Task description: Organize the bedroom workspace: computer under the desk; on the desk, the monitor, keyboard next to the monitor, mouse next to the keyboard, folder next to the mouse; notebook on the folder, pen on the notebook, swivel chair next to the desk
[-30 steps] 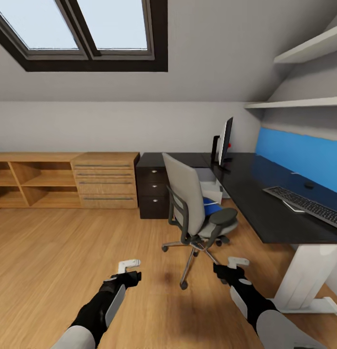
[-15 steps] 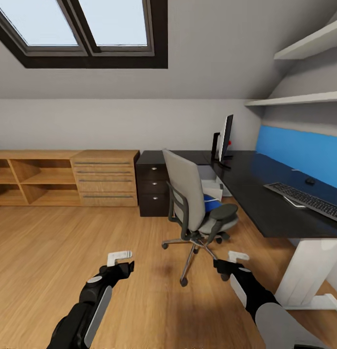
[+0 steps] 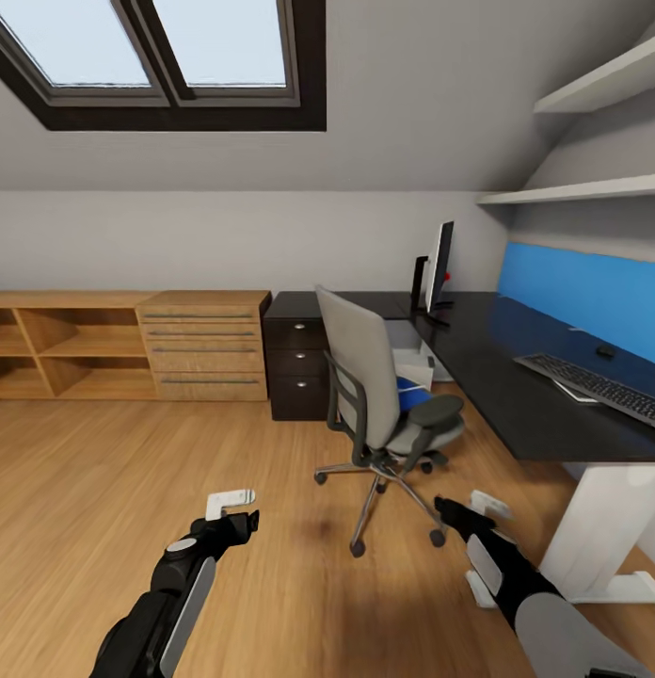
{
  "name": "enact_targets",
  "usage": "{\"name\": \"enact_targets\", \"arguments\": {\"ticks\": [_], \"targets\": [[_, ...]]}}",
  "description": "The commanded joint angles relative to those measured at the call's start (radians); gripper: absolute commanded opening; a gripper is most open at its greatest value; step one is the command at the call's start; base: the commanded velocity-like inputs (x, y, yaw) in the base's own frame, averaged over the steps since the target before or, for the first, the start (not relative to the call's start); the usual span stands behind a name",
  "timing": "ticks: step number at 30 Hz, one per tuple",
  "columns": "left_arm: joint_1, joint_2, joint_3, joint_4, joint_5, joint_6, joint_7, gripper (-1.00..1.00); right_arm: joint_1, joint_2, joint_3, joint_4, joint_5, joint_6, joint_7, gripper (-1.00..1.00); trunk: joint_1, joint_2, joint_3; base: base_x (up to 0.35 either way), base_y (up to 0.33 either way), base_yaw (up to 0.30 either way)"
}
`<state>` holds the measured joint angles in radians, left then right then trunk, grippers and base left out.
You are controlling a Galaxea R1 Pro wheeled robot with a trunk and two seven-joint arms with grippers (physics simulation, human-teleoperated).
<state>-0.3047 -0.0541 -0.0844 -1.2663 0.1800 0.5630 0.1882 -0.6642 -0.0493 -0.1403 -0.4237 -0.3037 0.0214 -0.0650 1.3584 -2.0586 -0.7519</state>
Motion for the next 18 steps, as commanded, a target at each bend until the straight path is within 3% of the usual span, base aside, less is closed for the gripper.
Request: {"name": "enact_targets", "arguments": {"ticks": [1, 5, 7, 9, 10, 11, 12, 13, 16, 17, 18], "targets": [[-0.001, 0.0, -0.001, -0.002, 0.012, 0.004, 0.008, 1.0, -0.001, 0.0, 0.001, 0.025, -0.011, -0.055, -0.006, 1.0, 0.0, 0.0, -0.001, 0.214, 0.0, 0.0], [0.0, 0.0, 0.0, -0.019, 0.018, 0.004, 0.005, 1.0, -0.005, -0.002, -0.001, 0.072, -0.013, -0.129, -0.016, 1.0, 0.0, 0.0, -0.001, 0.252, 0.0, 0.0], [0.018, 0.005, 0.002, -0.066, 0.05, 0.006, 0.004, 1.0, -0.033, -0.008, -0.011, 0.103, -0.019, -0.137, -0.039, 1.0, 0.0, 0.0, -0.001, 0.289, 0.0, 0.0], [0.057, 0.024, 0.003, -0.152, 0.112, 0.013, 0.003, 1.0, -0.086, -0.027, -0.042, 0.162, -0.056, -0.121, -0.066, 1.0, 0.0, 0.0, -0.001, 0.304, 0.0, 0.0], [0.09, 0.043, 0.003, -0.229, 0.174, 0.04, 0.002, 1.0, -0.112, -0.037, -0.06, 0.202, -0.087, -0.114, -0.078, 1.0, 0.0, 0.0, -0.001, 0.313, 0.0, 0.0], [0.103, 0.048, 0.003, -0.254, 0.203, 0.056, 0.002, 1.0, -0.119, -0.039, -0.064, 0.213, -0.095, -0.112, -0.08, 1.0, 0.0, 0.0, -0.001, 0.299, 0.0, 0.0], [0.107, 0.05, 0.003, -0.263, 0.217, 0.061, 0.002, 1.0, -0.121, -0.04, -0.066, 0.216, -0.098, -0.111, -0.081, 1.0, 0.0, 0.0, -0.001, 0.28, 0.0, 0.0], [0.116, 0.056, 0.008, -0.281, 0.261, 0.073, 0.002, 1.0, -0.126, -0.042, -0.069, 0.223, -0.105, -0.109, -0.083, 1.0, 0.0, 0.0, -0.001, 0.167, 0.0, 0.0], [0.121, 0.069, 0.03, -0.292, 0.319, 0.083, 0.002, 1.0, -0.128, -0.045, -0.071, 0.228, -0.11, -0.108, -0.084, 1.0, 0.0, 0.0, -0.001, 0.098, 0.0, 0.0], [0.123, 0.098, 0.043, -0.297, 0.369, 0.087, 0.001, 1.0, -0.13, -0.048, -0.072, 0.231, -0.112, -0.108, -0.085, 1.0, 0.0, 0.0, -0.001, 0.175, 0.0, 0.0], [0.124, 0.112, 0.047, -0.298, 0.394, 0.089, 0.001, 1.0, -0.13, -0.049, -0.073, 0.232, -0.112, -0.109, -0.085, 1.0, 0.0, 0.0, -0.001, 0.226, 0.0, 0.0]]}}
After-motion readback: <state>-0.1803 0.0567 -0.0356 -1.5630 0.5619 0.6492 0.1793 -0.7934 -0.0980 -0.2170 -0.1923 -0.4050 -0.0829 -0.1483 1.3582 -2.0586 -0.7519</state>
